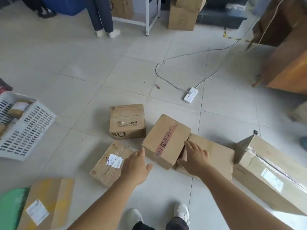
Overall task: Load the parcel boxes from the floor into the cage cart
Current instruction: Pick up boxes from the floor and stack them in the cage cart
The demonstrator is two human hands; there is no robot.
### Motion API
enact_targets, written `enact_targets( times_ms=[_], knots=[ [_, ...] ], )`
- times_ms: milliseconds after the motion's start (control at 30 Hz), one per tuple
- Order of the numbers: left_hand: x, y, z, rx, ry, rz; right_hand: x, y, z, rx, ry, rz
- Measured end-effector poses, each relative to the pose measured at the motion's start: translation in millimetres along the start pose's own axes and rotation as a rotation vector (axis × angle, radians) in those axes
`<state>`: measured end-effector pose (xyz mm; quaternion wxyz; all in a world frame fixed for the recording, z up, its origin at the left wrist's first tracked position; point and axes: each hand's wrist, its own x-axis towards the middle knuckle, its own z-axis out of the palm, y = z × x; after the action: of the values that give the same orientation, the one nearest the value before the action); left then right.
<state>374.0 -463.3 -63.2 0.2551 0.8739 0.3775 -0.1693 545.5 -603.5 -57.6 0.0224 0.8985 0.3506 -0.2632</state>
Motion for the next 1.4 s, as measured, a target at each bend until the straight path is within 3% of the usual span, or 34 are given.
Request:
enact_targets(
  times_ms=[167,467,867,1133,1400],
  knots=[
    [45,10,22,-0.028,-0.046,-0.082,57,37,-3,0.026,-0.024,0.025],
    [132,33,85,-0.311,-0.073,-0.502,214,93,2,-0.012,-0.151,-0.098],
    [272,35,190,-0.674,-0.05,-0.832,402,118,81,-0.035,-0.255,-0.147],
    [323,19,257,-0.928,0.03,-1.022,482,119,149,0.033,-0.325,-0.123],
    [337,14,319,-1.226,0.299,-1.089,505,127,179,0.157,-0.32,-0.138]
  ],
)
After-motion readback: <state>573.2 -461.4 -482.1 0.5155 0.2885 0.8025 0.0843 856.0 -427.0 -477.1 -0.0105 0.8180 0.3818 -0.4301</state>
